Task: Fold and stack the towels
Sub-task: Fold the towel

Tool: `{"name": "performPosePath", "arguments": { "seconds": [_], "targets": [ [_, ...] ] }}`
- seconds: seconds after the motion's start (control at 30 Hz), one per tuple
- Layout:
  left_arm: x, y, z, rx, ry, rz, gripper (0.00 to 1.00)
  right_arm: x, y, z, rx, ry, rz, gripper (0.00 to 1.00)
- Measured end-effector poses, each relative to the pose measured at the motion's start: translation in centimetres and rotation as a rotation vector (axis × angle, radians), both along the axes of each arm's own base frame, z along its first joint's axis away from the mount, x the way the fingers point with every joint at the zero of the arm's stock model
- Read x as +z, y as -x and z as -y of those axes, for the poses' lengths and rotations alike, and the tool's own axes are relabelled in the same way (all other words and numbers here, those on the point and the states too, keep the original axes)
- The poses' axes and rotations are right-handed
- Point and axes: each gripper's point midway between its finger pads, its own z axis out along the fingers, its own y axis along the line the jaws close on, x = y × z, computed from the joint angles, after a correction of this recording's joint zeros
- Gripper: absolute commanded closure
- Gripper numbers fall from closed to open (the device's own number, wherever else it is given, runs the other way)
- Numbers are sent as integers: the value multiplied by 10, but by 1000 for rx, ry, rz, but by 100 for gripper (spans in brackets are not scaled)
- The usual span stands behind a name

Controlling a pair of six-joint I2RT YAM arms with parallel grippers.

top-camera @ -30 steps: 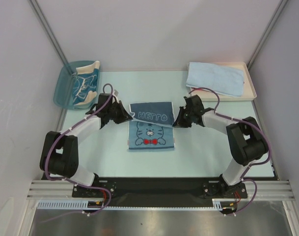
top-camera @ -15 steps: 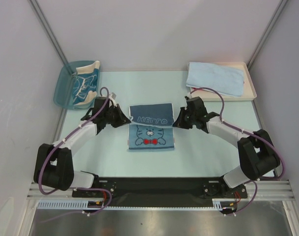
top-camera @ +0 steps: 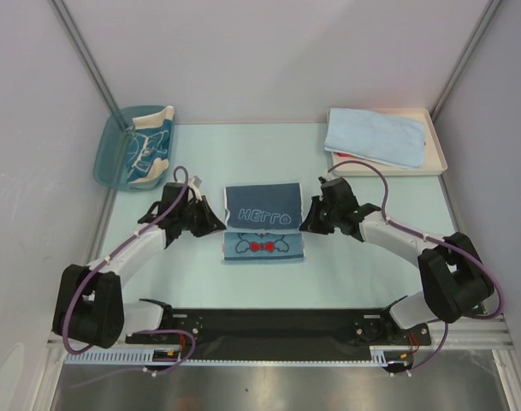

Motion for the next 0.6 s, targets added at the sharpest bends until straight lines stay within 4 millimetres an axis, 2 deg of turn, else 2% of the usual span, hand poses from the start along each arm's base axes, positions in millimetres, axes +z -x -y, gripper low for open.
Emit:
{"name": "performPosePath", "arguments": {
  "seconds": [0.33, 0.6],
  "targets": [
    [16, 6, 0, -7, 21, 52, 100, 3, 14, -2, 8, 2, 15, 100],
    [21, 13, -1, -10, 26, 66, 100, 8, 20, -4, 10, 2, 28, 100]
  ]
}}
